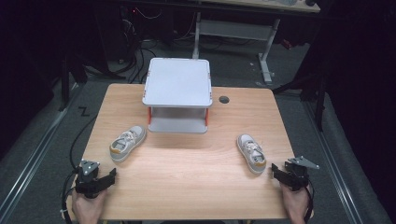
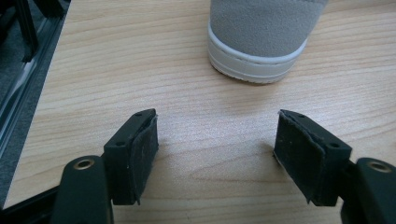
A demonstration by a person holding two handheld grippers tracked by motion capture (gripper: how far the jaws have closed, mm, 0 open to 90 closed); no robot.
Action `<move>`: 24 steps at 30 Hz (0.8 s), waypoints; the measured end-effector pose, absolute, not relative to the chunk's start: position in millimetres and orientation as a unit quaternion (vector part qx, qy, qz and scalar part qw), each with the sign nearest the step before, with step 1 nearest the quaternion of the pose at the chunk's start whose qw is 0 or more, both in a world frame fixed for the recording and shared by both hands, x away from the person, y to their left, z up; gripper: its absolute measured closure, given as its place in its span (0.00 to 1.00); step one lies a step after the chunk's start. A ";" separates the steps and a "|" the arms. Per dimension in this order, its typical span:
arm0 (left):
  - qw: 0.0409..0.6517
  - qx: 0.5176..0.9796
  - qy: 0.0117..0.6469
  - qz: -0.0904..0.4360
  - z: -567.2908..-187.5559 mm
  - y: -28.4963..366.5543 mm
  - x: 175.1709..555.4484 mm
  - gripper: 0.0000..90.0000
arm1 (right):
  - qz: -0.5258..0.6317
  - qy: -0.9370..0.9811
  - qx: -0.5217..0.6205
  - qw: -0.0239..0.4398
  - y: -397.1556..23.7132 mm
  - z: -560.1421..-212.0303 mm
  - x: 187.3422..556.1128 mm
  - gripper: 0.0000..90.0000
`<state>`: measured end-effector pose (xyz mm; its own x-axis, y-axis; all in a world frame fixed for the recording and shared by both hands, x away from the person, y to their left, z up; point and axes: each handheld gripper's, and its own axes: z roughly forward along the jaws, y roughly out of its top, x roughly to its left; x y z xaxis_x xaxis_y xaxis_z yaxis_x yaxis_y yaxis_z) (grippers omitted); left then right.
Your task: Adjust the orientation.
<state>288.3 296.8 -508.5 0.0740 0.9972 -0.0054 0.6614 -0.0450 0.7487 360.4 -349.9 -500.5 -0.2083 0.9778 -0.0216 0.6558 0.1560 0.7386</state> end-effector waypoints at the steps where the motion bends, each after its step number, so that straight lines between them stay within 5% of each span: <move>1: 0.303 0.667 0.621 0.277 -508.5 296.8 288.4 0.34 | 0.308 0.714 0.572 0.262 -349.9 -500.6 360.4 0.45; 24: 0.302 0.685 0.605 0.272 -506.8 297.4 289.9 0.39 | 0.308 0.716 0.570 0.260 -349.5 -500.6 360.7 0.43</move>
<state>289.9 297.4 -506.8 0.1204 0.9927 0.0066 0.6640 -0.0855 0.7428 360.7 -349.5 -500.6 -0.2143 0.9765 -0.0215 0.6565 0.1603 0.7371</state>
